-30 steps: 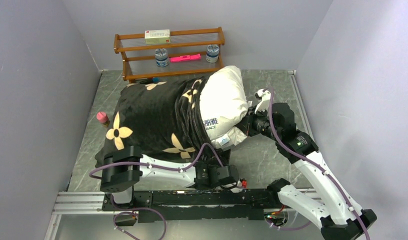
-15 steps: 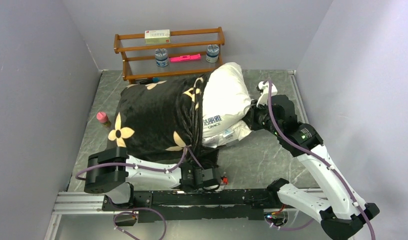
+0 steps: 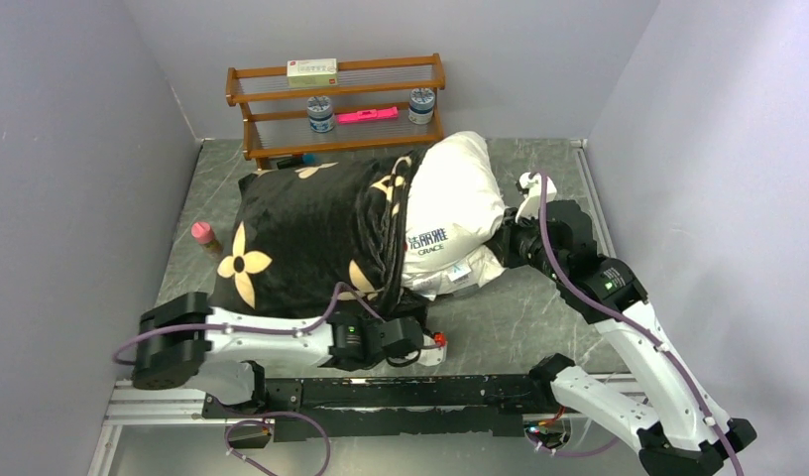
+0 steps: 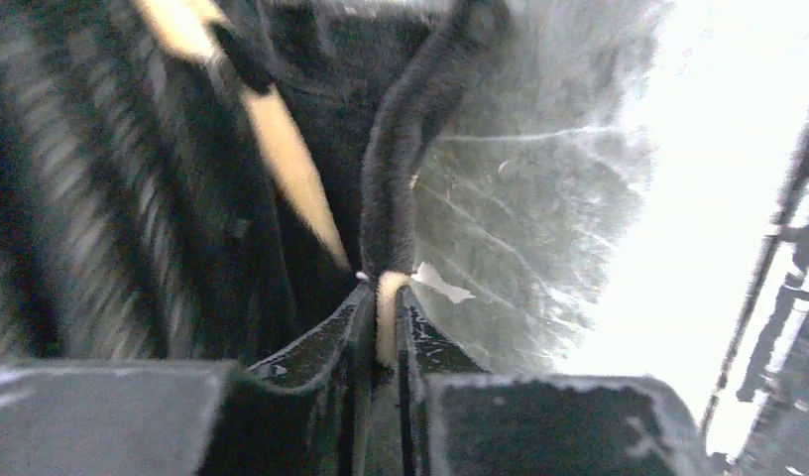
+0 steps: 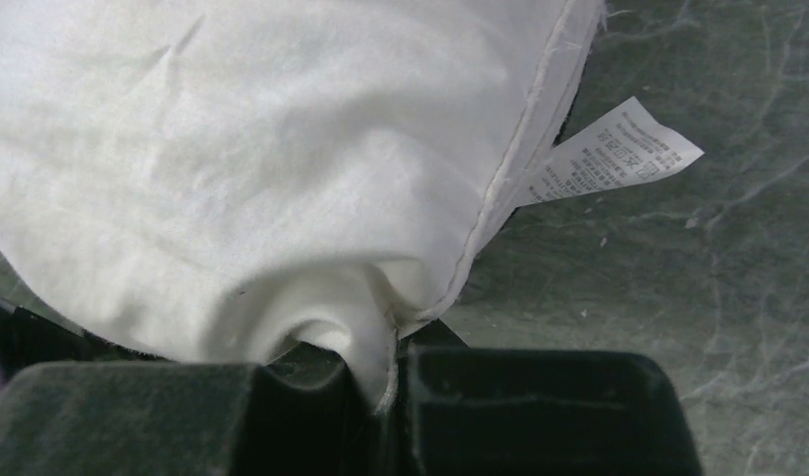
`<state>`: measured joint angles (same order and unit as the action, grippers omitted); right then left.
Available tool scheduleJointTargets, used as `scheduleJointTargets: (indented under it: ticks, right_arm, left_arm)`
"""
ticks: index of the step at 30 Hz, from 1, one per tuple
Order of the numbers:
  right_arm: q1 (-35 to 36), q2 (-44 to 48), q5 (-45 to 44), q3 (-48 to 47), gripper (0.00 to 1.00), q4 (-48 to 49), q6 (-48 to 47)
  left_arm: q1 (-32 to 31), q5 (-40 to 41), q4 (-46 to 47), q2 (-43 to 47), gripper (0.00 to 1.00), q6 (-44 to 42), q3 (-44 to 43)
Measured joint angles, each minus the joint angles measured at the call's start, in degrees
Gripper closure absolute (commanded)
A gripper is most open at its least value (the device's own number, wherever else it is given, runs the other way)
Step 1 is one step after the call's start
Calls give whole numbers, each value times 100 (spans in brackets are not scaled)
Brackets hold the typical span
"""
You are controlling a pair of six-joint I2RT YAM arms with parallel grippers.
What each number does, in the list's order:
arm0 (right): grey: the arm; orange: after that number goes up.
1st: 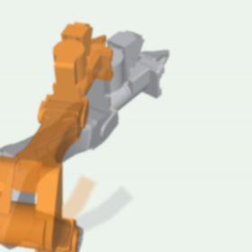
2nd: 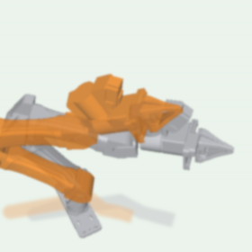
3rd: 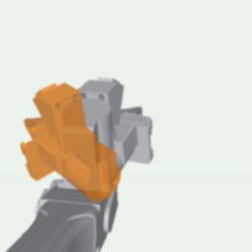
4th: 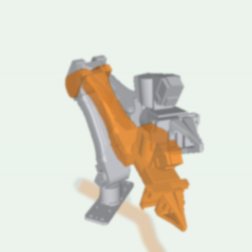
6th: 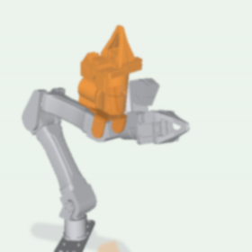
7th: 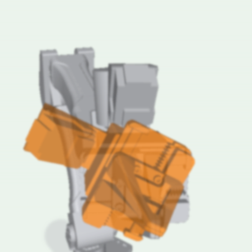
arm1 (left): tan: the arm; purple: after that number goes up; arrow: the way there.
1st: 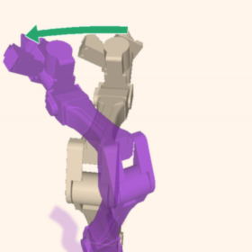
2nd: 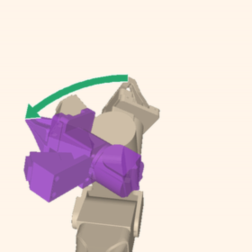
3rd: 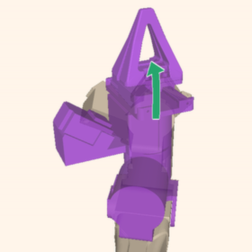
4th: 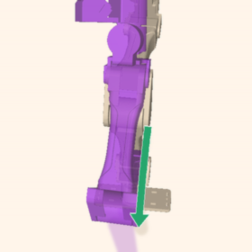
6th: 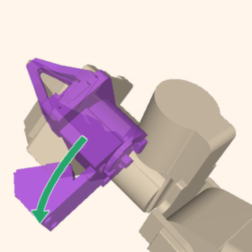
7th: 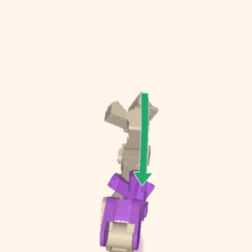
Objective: Remove the pillowcase from the pillow
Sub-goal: Remove the pillow from the pillowcase.
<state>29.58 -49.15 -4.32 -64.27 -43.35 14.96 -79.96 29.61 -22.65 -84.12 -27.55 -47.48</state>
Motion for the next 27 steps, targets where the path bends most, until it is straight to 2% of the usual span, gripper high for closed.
scheduleJointTargets:
  ticks: [3,5,8,11,20,24,27]
  right_arm:
    - [-92,199,247,313,100,157,4]
    - [-146,284,323,522,100,251,26]
    - [-186,409,396,798,90,286,92]
    - [-203,533,505,977,72,271,173]
    - [-214,793,595,1080,32,166,343]
    - [-214,833,525,1021,16,83,195]
    - [-214,789,463,874,11,79,79]
  left_arm:
    - [7,-568,118,651,53,179,72]
    - [7,-960,295,1110,46,295,87]
    - [7,-1491,667,1622,39,365,85]
    - [7,-1845,981,1843,25,400,48]
    - [391,-1849,1364,1860,20,1281,-769]
    - [1036,-1937,1491,1860,20,1880,-1102]
    - [1652,-2109,1587,1810,20,2302,-1150]
